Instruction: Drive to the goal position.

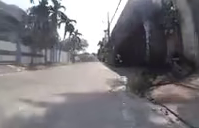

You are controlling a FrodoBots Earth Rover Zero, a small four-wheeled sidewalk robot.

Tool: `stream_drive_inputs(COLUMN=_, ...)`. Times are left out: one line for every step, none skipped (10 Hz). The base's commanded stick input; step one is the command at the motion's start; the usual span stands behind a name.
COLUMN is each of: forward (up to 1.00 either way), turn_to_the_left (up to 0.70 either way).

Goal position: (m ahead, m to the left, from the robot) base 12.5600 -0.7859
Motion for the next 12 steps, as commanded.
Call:
stream_drive_inputs(forward=1.0, turn_to_the_left=0.0)
stream_drive_inputs(forward=1.0, turn_to_the_left=0.0)
stream_drive_inputs(forward=1.0, turn_to_the_left=0.0)
stream_drive_inputs(forward=1.0, turn_to_the_left=0.0)
stream_drive_inputs(forward=1.0, turn_to_the_left=0.0)
stream_drive_inputs(forward=1.0, turn_to_the_left=0.0)
stream_drive_inputs(forward=1.0, turn_to_the_left=0.0)
stream_drive_inputs(forward=1.0, turn_to_the_left=0.0)
stream_drive_inputs(forward=1.0, turn_to_the_left=0.0)
stream_drive_inputs(forward=1.0, turn_to_the_left=0.0)
stream_drive_inputs(forward=1.0, turn_to_the_left=0.0)
stream_drive_inputs(forward=1.0, turn_to_the_left=0.0)
